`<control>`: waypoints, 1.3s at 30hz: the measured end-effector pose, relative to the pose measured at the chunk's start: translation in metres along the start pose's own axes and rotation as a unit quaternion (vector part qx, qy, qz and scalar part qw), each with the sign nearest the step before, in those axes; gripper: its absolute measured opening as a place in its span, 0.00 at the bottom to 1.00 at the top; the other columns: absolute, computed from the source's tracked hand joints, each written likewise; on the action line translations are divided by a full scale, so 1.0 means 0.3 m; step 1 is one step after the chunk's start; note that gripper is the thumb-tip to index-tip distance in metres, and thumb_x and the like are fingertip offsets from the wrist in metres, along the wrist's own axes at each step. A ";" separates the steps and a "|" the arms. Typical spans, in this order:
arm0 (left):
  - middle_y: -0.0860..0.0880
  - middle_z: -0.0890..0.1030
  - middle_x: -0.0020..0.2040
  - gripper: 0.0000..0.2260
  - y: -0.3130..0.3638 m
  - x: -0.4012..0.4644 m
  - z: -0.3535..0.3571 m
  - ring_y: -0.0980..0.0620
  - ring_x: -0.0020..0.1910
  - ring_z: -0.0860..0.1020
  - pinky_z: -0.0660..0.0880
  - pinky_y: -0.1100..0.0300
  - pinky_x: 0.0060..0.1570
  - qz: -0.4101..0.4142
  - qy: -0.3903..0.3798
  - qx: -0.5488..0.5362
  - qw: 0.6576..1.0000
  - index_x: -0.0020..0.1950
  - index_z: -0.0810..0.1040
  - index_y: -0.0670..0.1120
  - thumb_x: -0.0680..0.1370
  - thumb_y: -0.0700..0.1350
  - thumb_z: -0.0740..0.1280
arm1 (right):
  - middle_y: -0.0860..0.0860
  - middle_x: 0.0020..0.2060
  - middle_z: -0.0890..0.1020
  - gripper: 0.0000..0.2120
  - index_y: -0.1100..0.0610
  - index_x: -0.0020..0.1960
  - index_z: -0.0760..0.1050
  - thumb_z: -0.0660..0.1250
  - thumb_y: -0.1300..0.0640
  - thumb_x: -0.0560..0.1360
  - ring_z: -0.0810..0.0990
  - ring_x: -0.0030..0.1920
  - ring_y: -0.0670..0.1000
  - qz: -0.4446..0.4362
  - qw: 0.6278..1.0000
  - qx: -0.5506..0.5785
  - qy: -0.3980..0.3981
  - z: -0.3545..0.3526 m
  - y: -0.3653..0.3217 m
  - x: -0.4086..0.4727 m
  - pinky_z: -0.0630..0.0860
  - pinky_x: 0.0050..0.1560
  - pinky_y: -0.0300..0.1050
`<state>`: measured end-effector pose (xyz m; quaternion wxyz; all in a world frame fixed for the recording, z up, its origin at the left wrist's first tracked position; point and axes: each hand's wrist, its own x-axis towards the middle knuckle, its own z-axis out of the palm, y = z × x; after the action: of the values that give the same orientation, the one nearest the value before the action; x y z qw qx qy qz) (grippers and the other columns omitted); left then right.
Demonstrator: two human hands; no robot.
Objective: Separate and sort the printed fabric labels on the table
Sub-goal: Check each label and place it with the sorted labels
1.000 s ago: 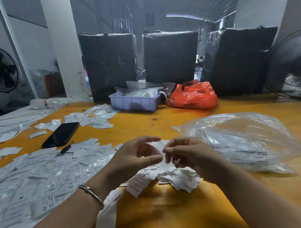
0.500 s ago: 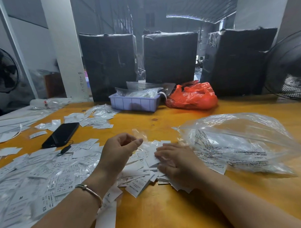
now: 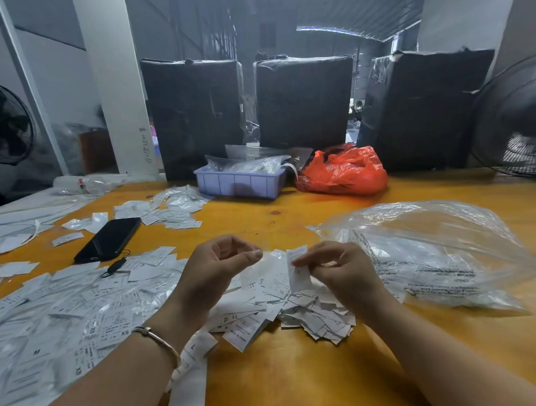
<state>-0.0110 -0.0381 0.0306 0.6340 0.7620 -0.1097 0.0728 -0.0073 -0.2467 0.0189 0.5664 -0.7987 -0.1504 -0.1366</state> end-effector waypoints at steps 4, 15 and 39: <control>0.46 0.85 0.41 0.15 0.014 -0.015 0.005 0.52 0.41 0.83 0.77 0.58 0.47 0.016 -0.058 -0.023 0.998 0.45 0.80 0.41 0.67 0.50 0.74 | 0.57 0.38 0.85 0.17 0.60 0.43 0.84 0.59 0.74 0.72 0.80 0.38 0.50 0.056 0.995 0.074 0.020 -0.014 -0.021 0.007 0.78 0.39 0.38; 0.46 0.83 0.36 0.09 0.017 -0.024 0.020 0.52 0.37 0.80 0.78 0.64 0.41 0.055 -0.114 -0.021 0.992 0.38 0.83 0.47 0.65 0.52 0.76 | 0.57 0.39 0.84 0.15 0.58 0.43 0.85 0.74 0.46 0.66 0.80 0.41 0.49 0.013 0.979 0.106 -0.175 -0.022 -0.064 -0.014 0.74 0.43 0.40; 0.40 0.85 0.39 0.06 0.018 -0.024 0.027 0.48 0.37 0.84 0.76 0.67 0.35 0.029 -0.101 0.003 0.994 0.43 0.78 0.33 0.72 0.34 0.73 | 0.57 0.41 0.83 0.31 0.50 0.65 0.71 0.71 0.73 0.68 0.84 0.41 0.57 -0.019 0.986 0.163 -0.006 -0.052 -0.086 -0.002 0.81 0.37 0.45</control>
<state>-0.0195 -0.0463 0.0323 0.6149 0.7640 -0.1949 0.0135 -0.0189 -0.2536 0.0459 0.6854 -0.6935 -0.1891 -0.1163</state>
